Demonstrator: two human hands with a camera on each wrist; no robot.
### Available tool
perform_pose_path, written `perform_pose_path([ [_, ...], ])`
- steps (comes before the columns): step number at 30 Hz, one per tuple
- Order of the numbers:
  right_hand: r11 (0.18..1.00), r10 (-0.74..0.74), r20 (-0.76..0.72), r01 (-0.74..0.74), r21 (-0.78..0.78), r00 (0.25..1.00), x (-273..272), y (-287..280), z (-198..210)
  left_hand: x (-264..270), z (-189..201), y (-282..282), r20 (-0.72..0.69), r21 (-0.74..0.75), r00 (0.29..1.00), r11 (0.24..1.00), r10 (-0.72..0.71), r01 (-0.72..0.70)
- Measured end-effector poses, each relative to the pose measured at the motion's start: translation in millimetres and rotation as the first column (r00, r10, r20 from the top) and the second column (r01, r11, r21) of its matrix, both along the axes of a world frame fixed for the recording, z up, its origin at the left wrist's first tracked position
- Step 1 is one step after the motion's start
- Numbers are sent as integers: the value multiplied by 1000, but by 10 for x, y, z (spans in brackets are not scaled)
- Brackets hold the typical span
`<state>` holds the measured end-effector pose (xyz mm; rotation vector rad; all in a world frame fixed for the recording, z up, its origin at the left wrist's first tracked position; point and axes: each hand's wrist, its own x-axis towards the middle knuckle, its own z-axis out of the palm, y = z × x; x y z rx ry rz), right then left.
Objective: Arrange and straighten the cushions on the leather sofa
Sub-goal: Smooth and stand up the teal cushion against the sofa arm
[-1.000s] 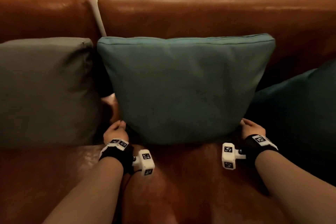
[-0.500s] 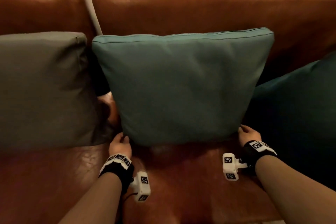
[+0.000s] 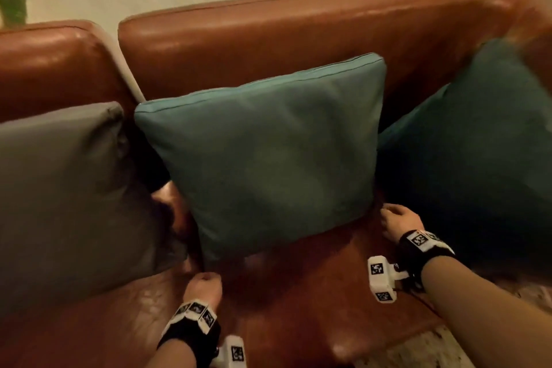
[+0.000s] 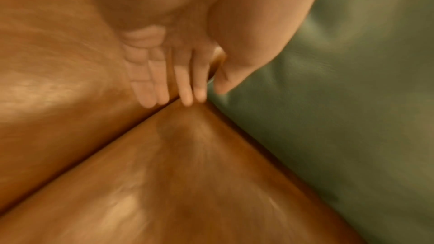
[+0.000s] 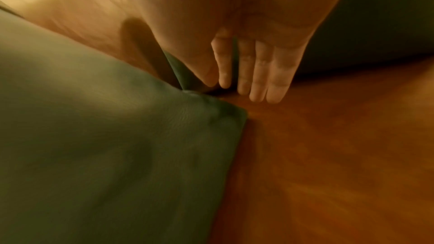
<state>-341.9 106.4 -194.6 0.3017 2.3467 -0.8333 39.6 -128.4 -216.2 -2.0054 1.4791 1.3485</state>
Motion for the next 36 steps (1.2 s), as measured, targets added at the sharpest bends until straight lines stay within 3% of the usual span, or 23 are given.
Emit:
perform_pose_path([
  [3,1000,13,-40,-12,18,999,523,53,771,-13,273,238,-139,113,988,990,-70,86],
  [5,990,123,-99,-115,78,987,693,199,1287,-179,574,370,-229,111,958,973,-173,202],
  [7,980,197,-217,-184,81,956,685,422,1688,-490,929,496,-327,59,885,927,-332,370],
  [11,992,113,-556,-129,10,823,363,893,2249,-1417,1679,775,-538,-176,585,759,-607,626],
  [15,988,152,-796,-82,129,585,-151,1238,2536,-2589,2296,1219,-558,-530,302,612,-773,587],
  [17,975,214,-783,-85,203,584,-404,1364,2511,-3213,2483,1520,-467,-695,136,458,-874,554],
  [20,919,356,-645,-126,375,676,-682,1458,2294,-4056,2588,2001,-186,-846,-89,113,-979,521],
  [24,858,420,-563,-108,503,711,-836,1802,2023,-4965,2350,2355,252,-740,-369,-424,-895,522],
  [26,863,343,-525,-40,504,779,-859,2064,1938,-5291,2186,2114,403,-716,-391,-551,-827,429],
  [27,874,289,-501,-12,485,816,-862,2194,1895,-5416,2140,1933,453,-719,-350,-568,-820,401],
  [28,885,243,-486,14,466,839,-866,2300,1861,-5521,2110,1728,473,-729,-263,-541,-841,419],
  [29,899,197,-485,40,435,852,-865,2383,1817,-5597,2087,1522,452,-754,-136,-459,-881,470],
  [30,927,121,-498,82,366,859,-864,2433,1783,-5638,2088,1340,372,-788,25,-301,-928,537],
  [32,967,-218,-522,256,-1,824,-827,2480,1732,-5655,2140,1131,26,-795,334,184,-942,578],
  [33,914,-405,-484,342,-218,775,-790,2486,1701,-5657,2171,1109,-175,-719,416,404,-893,565],
  [34,833,-543,-434,398,-385,719,-746,2481,1672,-5648,2204,1128,-316,-631,462,547,-829,551],
  [35,775,-615,-407,422,-471,675,-706,2476,1657,-5641,2225,1167,-377,-574,491,614,-785,541],
  [36,745,-649,-402,433,-506,646,-663,2471,1644,-5623,2235,1206,-384,-559,511,634,-769,534],
])
